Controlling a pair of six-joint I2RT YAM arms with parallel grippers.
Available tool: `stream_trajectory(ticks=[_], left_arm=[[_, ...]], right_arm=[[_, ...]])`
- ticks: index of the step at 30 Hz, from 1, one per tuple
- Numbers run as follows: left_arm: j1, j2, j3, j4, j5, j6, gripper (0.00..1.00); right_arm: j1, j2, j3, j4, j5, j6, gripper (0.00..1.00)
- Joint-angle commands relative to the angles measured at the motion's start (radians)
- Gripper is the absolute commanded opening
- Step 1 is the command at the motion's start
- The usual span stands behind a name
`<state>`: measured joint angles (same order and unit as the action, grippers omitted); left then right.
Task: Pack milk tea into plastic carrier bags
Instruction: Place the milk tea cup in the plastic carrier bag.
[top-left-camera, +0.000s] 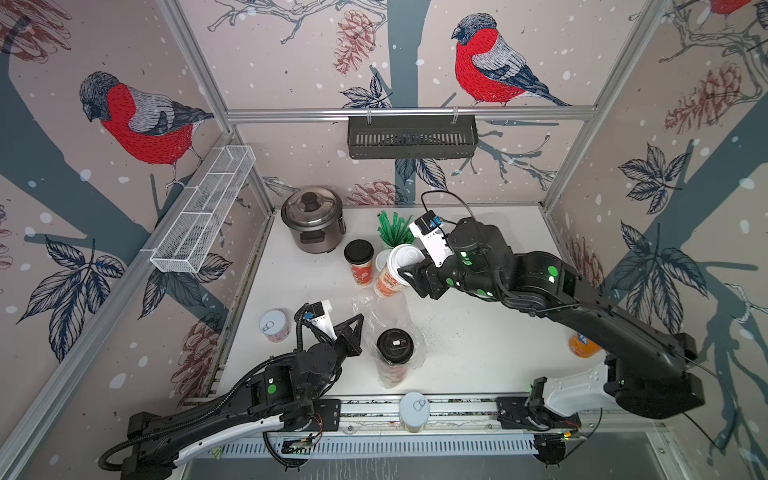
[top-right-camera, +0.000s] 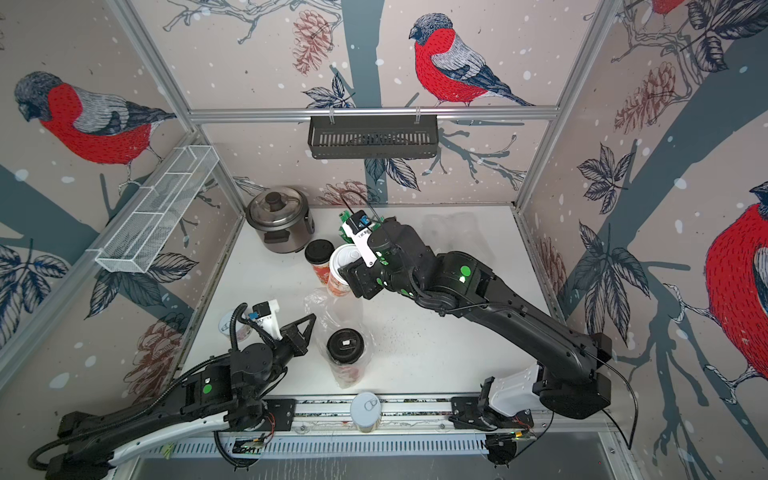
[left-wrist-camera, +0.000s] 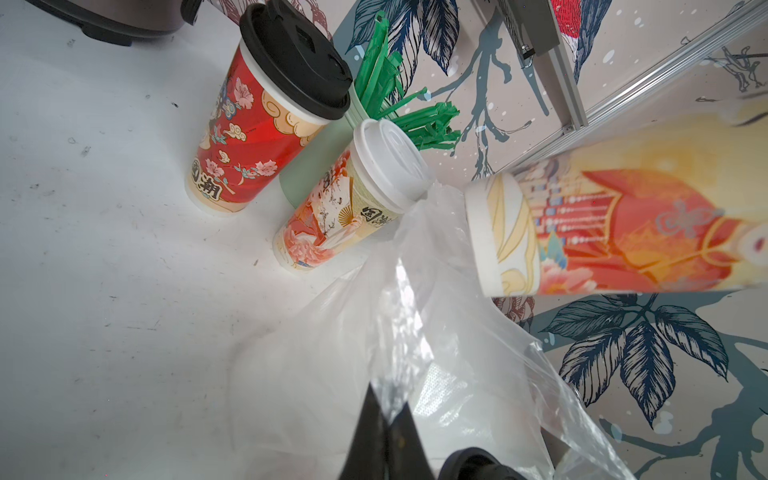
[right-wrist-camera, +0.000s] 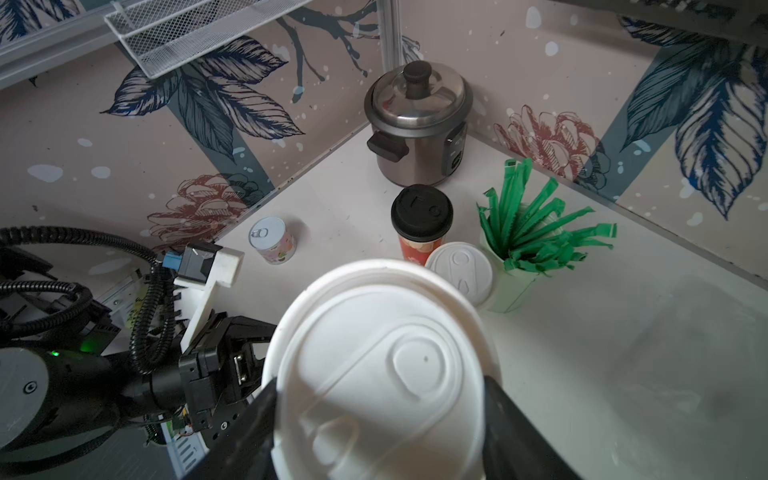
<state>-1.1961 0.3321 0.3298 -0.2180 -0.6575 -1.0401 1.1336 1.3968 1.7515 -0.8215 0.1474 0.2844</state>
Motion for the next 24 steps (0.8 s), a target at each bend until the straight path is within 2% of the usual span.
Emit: stream_trajectory(ticks=[1, 10, 24], left_arm=[[0.000, 0.007, 0.009, 0.031, -0.015, 0.003, 0.00], [0.000, 0.000, 0.011, 0.025, -0.021, -0.001, 0.00], [0.000, 0.003, 0.022, 0.036, -0.021, 0.011, 0.00]], right_arm=[[0.010, 0.005, -0.021, 0.005, -0.024, 0.020, 0.63], [0.014, -0.012, -0.102, 0.046, -0.035, 0.037, 0.63], [0.014, 0.078, -0.150, 0.081, 0.021, 0.020, 0.63]])
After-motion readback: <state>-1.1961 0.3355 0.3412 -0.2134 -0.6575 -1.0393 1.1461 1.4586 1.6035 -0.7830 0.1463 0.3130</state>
